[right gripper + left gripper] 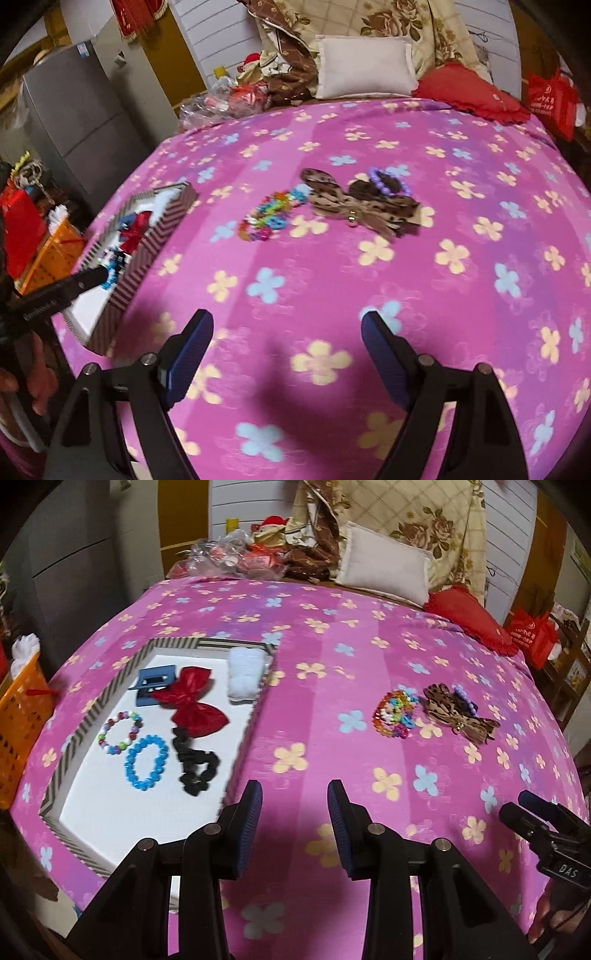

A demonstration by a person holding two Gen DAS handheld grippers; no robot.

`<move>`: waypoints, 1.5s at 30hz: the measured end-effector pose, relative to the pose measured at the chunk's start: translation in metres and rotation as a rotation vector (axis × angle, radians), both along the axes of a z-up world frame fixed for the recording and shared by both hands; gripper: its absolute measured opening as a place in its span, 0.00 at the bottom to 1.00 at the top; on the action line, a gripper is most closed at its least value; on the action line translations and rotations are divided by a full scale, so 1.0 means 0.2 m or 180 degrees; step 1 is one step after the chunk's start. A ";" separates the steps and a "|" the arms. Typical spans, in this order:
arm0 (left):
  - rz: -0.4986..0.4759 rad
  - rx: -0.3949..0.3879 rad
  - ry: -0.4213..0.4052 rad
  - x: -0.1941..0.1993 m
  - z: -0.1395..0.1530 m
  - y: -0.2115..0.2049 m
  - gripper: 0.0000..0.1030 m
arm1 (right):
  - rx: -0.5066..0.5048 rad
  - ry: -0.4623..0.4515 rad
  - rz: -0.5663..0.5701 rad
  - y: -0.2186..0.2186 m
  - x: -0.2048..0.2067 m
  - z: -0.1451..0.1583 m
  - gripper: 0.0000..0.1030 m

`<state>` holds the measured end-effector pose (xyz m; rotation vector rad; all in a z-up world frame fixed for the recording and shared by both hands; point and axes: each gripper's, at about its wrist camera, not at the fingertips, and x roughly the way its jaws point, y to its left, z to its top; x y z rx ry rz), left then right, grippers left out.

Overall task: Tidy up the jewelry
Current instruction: 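Move both grippers back toward the remaining bracelets and leopard-print clip, then grasp the orange bead bracelet with the left gripper while the right gripper grasps the leopard clip and brown scrunchie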

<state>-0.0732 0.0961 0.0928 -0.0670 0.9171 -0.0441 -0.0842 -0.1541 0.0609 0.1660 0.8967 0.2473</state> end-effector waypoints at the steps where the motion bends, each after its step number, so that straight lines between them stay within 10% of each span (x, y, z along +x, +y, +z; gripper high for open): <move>1: -0.0018 0.0024 0.0002 0.01 -0.01 -0.02 0.29 | -0.0018 0.0001 -0.0019 -0.01 0.00 -0.01 0.83; 16: -0.0123 -0.0022 0.0187 0.17 -0.14 -0.16 0.29 | -0.0129 -0.0040 -0.0169 -0.14 0.18 -0.04 0.83; 30: -0.0292 -0.0605 0.0522 0.47 -0.28 -0.28 0.29 | -0.0134 0.0006 -0.0212 -0.22 0.29 -0.11 0.83; 45: -0.0176 -0.0447 0.0530 0.66 -0.36 -0.38 0.29 | -0.0334 -0.0128 -0.0080 -0.21 0.42 -0.06 0.83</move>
